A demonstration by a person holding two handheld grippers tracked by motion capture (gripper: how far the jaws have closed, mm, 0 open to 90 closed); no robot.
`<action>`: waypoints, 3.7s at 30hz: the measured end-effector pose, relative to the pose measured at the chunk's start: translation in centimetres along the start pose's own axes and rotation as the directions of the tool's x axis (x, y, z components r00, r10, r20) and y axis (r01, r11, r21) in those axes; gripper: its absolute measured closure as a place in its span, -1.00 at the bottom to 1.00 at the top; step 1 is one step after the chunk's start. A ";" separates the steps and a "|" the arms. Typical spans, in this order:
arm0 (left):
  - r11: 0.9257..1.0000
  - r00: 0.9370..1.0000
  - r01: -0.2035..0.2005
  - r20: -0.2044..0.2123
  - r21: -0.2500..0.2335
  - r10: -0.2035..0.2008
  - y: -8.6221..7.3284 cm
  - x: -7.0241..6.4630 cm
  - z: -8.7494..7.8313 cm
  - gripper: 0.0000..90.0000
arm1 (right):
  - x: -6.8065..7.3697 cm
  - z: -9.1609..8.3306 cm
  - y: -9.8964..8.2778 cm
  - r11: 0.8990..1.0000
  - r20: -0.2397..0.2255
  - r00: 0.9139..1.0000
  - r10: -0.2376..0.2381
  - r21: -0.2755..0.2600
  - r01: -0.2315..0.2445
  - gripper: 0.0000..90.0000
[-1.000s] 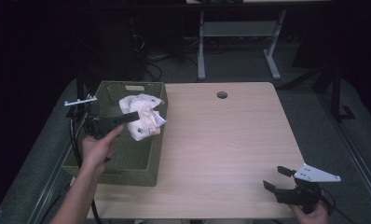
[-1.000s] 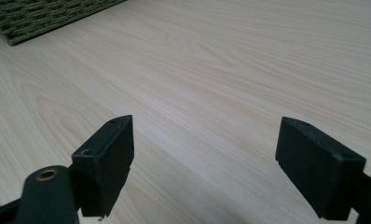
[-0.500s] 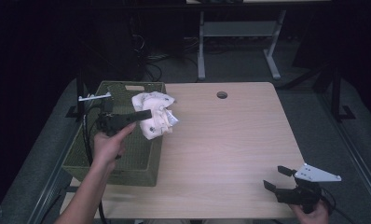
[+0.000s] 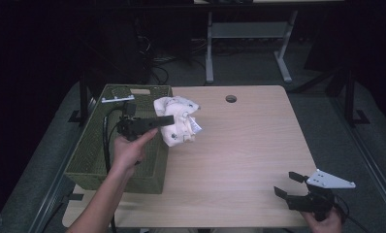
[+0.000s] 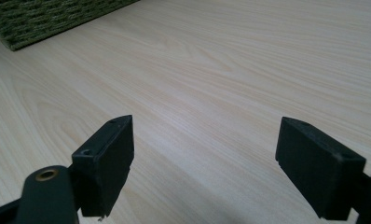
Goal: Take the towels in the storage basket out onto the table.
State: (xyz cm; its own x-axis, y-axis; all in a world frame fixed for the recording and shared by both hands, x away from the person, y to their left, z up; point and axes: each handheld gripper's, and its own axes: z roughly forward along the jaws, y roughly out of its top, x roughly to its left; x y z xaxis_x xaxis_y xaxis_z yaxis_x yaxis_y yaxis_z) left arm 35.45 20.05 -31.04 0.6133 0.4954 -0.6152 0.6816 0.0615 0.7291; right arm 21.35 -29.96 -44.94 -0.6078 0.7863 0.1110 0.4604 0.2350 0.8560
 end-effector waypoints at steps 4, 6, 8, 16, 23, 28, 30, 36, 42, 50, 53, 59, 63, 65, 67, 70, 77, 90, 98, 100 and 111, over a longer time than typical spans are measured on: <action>1.000 1.000 -0.007 0.008 0.017 0.006 0.0 -0.5 1.1 0.64 | 0.0 0.0 0.0 1.000 -0.003 1.000 0.001 -0.001 -0.001 -0.58; 1.000 1.000 -0.014 0.011 0.027 0.014 -0.1 -0.7 1.8 0.64 | 0.0 0.0 0.0 1.000 -0.004 1.000 0.002 -0.002 -0.002 -0.59; 0.999 1.000 -0.018 0.011 0.032 0.018 -0.2 -0.8 2.0 0.64 | 0.0 0.0 0.0 1.000 -0.005 1.000 0.003 -0.003 -0.003 -0.58; 0.998 1.000 -0.024 0.021 0.061 0.023 -0.6 -1.1 4.2 0.64 | -0.1 -0.1 0.0 1.000 -0.005 1.000 0.004 -0.008 -0.004 -0.59; 0.997 0.999 -0.024 0.035 0.076 0.022 -0.9 -1.5 5.9 0.64 | -0.1 -0.1 0.0 1.000 -0.005 1.000 0.008 -0.012 -0.008 -0.58; 0.995 0.999 -0.029 0.041 0.091 0.025 -1.2 -1.8 7.0 0.64 | -0.2 -0.1 0.0 1.000 -0.008 1.000 0.009 -0.015 -0.009 -0.59; 0.995 0.999 -0.031 0.043 0.097 0.027 -1.3 -1.9 7.5 0.64 | -0.2 -0.1 0.0 1.000 -0.008 1.000 0.008 -0.018 -0.008 -0.59; 0.992 0.998 -0.039 0.049 0.117 0.034 -1.8 -2.1 8.7 0.64 | -0.2 -0.1 0.1 1.000 -0.011 1.000 0.009 -0.021 -0.009 -0.59; 0.990 0.998 -0.040 0.051 0.132 0.034 -2.3 -2.2 10.0 0.64 | -0.3 0.0 0.1 1.000 -0.013 1.000 -0.001 -0.021 0.000 -0.59; 0.983 0.998 -0.068 0.028 0.170 0.064 -2.9 -3.0 11.9 0.64 | -0.4 0.1 0.1 1.000 -0.019 1.000 0.003 -0.020 -0.003 -0.59; 0.982 0.997 -0.070 0.025 0.174 0.067 -3.1 -2.9 12.3 0.64 | -0.4 0.1 0.1 1.000 -0.020 1.000 0.002 -0.020 -0.003 -0.59; 0.976 0.997 -0.072 0.000 0.204 0.073 -4.2 -2.7 13.9 0.64 | -0.5 0.2 0.1 1.000 -0.017 1.000 0.004 -0.022 -0.005 -0.59; 0.973 0.997 -0.071 -0.012 0.220 0.075 -4.9 -2.8 15.3 0.64 | -0.5 0.2 0.1 1.000 -0.017 1.000 0.008 -0.027 -0.008 -0.59; 0.969 0.997 -0.063 -0.024 0.238 0.071 -5.4 -2.6 16.1 0.64 | -0.5 0.1 0.1 1.000 -0.018 1.000 0.008 -0.026 -0.009 -0.59; 0.967 0.997 -0.061 -0.027 0.249 0.070 -5.8 -2.5 16.7 0.64 | -0.5 0.1 0.1 1.000 -0.019 1.000 0.009 -0.027 -0.009 -0.59; 0.968 0.998 -0.036 -0.040 0.247 0.047 -6.4 -2.1 17.5 0.64 | -0.5 0.1 0.2 1.000 -0.019 1.000 0.007 -0.029 -0.007 -0.59; 0.968 0.997 -0.001 -0.073 0.252 0.020 -7.2 -0.9 18.3 0.64 | -0.5 0.1 0.2 1.000 -0.020 1.000 0.005 -0.030 -0.006 -0.59; 0.965 0.992 0.030 -0.128 0.259 0.003 -8.2 0.4 19.8 0.63 | -0.5 0.0 0.1 0.999 -0.023 1.000 0.007 -0.031 -0.008 -0.59; 0.961 0.989 0.028 -0.150 0.276 0.014 -8.7 0.8 20.2 0.61 | -0.5 0.0 0.1 0.999 -0.024 1.000 0.003 -0.033 -0.004 -0.59; 0.960 0.988 0.029 -0.156 0.278 0.015 -8.7 0.8 20.3 0.61 | -0.5 -0.1 0.1 0.999 -0.024 1.000 0.005 -0.034 -0.006 -0.59; 0.954 0.983 0.039 -0.182 0.296 0.016 -9.5 1.6 21.8 0.60 | -0.5 -0.1 0.1 0.999 -0.025 1.000 0.007 -0.037 -0.008 -0.59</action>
State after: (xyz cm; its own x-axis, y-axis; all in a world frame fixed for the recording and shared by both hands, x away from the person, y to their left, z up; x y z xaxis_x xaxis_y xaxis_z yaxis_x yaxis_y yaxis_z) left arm 38.66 1.35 -45.46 0.5412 0.6458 -0.5386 0.7929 -0.1786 0.5826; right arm 21.63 -30.38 -44.84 -0.6203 0.7736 0.1293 0.4411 0.2077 0.8731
